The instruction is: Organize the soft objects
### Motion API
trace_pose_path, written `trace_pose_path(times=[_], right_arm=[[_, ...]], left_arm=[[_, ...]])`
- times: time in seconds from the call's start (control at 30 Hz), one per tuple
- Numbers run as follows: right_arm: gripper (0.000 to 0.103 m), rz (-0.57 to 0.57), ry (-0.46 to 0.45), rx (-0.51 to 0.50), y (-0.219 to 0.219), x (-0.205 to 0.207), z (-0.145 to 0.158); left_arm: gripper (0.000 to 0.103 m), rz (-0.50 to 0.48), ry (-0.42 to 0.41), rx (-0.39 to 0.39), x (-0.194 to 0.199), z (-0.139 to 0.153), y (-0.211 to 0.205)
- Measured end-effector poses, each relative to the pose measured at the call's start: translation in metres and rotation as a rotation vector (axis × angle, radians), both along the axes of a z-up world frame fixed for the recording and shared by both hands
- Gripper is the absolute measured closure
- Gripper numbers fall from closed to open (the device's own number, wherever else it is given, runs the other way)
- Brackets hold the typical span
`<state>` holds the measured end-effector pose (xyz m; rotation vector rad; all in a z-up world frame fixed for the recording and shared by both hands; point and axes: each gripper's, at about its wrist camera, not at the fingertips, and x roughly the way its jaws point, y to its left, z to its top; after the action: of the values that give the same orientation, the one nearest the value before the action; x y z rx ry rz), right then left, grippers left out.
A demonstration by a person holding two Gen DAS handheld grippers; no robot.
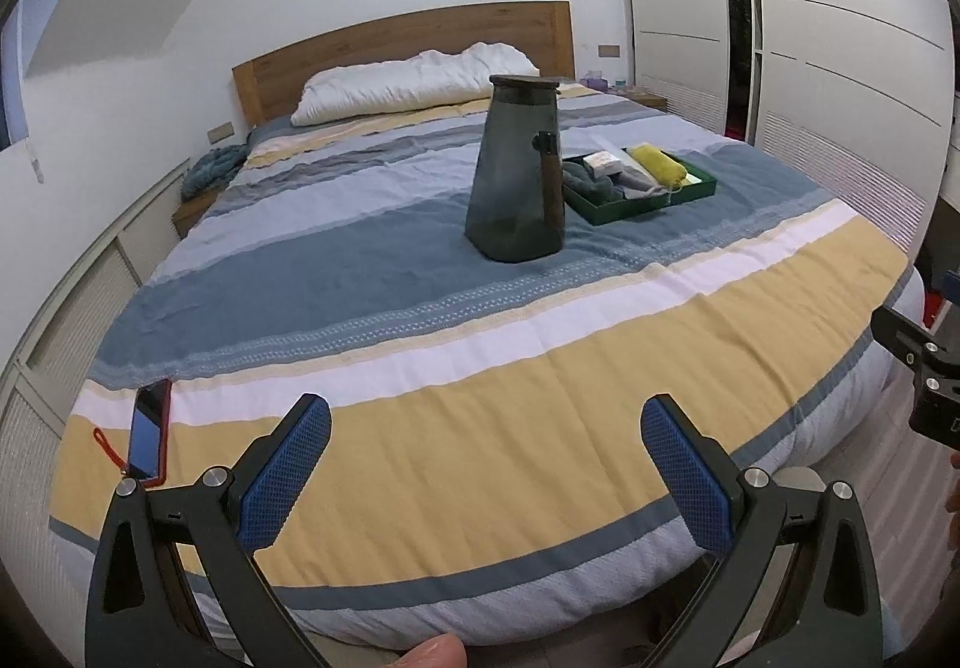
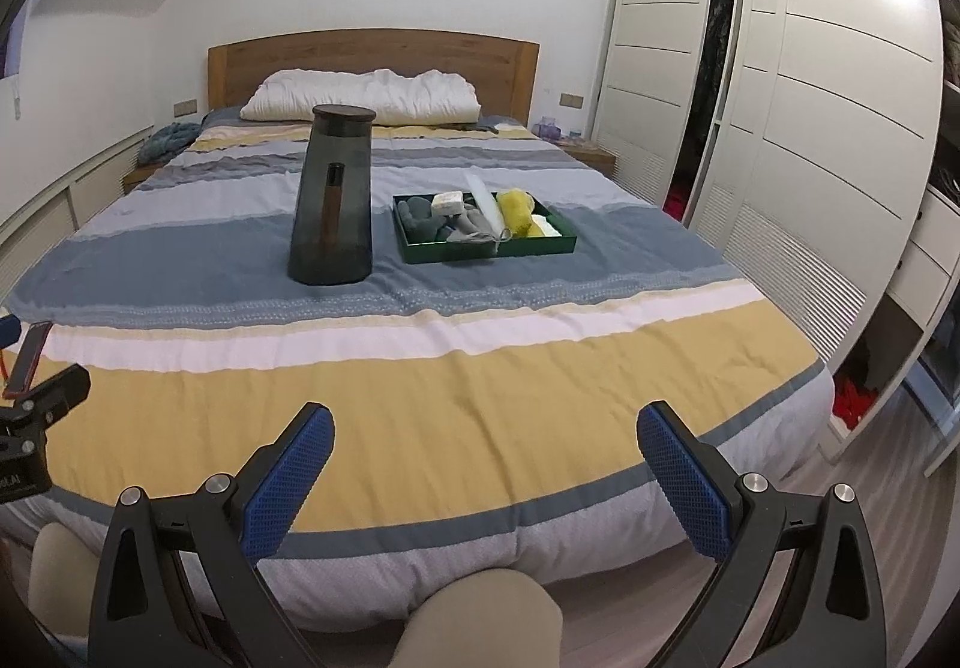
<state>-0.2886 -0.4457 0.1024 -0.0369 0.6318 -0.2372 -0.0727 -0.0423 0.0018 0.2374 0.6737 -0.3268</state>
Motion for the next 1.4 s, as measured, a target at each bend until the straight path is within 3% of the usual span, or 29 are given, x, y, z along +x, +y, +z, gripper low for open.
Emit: trace_pose_path(times=[1.4], right_arm=[[0.0,0.013,0.025,-0.009,0.0057,0.0069,-0.0085]], left_arm=[[0.001,0.02,0.016,-0.044,0.0023,-0.0007,-0.0001]])
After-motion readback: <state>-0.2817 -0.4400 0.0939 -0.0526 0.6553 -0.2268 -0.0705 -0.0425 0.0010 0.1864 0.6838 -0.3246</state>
